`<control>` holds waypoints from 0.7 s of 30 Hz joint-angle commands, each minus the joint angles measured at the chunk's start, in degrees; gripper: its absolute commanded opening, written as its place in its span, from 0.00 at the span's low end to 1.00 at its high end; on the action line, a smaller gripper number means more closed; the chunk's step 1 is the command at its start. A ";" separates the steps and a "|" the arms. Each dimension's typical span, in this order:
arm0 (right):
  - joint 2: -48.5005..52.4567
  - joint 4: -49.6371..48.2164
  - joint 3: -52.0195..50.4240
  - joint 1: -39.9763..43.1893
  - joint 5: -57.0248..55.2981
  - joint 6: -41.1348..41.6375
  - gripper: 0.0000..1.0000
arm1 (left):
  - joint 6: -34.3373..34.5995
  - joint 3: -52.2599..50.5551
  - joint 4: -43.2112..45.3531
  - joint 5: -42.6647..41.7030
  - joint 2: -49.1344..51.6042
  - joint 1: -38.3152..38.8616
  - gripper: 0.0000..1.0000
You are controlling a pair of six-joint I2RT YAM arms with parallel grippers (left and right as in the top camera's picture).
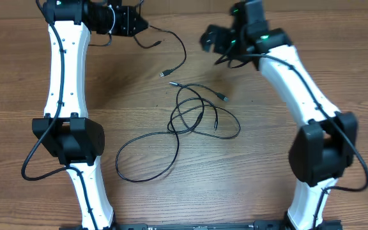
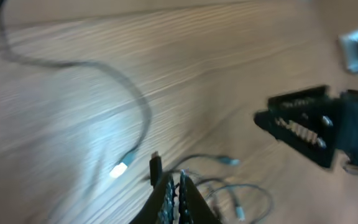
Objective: Untangle cables
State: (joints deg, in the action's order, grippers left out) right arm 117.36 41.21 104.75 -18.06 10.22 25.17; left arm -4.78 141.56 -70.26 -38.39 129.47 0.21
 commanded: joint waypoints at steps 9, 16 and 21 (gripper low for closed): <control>8.46 -5.09 0.20 -9.18 -9.55 4.04 1.00 | 1.14 -0.09 -6.45 33.68 -0.02 -0.57 0.04; 12.02 -8.17 0.20 -13.42 -17.81 6.75 1.00 | 0.94 -0.09 -7.89 37.88 -0.02 -0.59 0.04; 14.32 -11.02 0.20 -14.73 -21.07 8.07 0.98 | 0.96 -0.09 -7.89 37.29 -0.02 -0.57 0.04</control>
State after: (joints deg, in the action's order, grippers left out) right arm 130.08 31.62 104.75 -32.58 -6.50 31.83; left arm -4.38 141.56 -78.11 -2.70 129.47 0.21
